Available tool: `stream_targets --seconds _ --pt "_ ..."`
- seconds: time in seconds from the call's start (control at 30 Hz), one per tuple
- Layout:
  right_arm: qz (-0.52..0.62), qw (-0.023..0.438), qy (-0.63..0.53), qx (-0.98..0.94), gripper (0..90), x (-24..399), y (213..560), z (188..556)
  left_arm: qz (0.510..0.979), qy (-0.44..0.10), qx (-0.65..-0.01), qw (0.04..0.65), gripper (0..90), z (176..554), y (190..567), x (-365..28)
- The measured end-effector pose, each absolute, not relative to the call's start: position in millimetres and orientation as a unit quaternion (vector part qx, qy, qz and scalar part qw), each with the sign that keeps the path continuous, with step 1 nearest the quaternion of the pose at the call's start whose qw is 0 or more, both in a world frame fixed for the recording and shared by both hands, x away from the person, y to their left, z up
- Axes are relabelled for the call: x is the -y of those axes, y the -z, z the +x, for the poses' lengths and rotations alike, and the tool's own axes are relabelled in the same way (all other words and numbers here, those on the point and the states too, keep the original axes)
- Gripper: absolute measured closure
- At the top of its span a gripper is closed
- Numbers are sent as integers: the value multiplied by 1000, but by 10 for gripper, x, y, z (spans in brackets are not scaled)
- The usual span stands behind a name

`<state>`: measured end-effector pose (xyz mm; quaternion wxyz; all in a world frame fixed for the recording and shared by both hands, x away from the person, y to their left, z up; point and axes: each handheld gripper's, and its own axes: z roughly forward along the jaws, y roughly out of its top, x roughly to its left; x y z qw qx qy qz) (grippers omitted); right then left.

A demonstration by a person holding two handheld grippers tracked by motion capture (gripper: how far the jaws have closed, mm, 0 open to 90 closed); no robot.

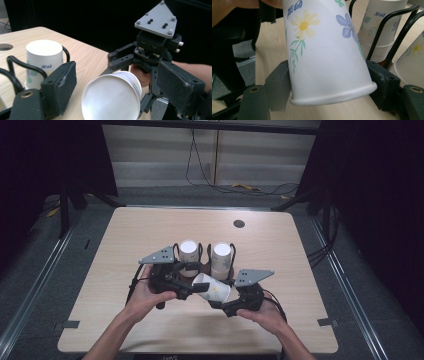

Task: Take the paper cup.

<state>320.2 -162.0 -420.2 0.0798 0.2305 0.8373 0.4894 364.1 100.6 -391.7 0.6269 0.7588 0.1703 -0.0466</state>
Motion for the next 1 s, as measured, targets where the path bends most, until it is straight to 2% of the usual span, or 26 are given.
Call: stream_targets --seconds 0.17,0.6,0.7,1.0 --pt "225 77 -464 -853 287 1617 4202 3222 794 53 -156 585 260 3673 3921 -1009" --pt "198 74 -400 -892 295 1568 4144 3280 826 54 -156 539 231 3719 3964 -1016" --pt "189 74 -383 -901 297 1533 4139 3291 832 50 -147 532 155 3706 3967 -1014" --pt "177 76 -360 -913 295 1483 4111 3303 843 52 -132 519 166 3672 3978 -1023"
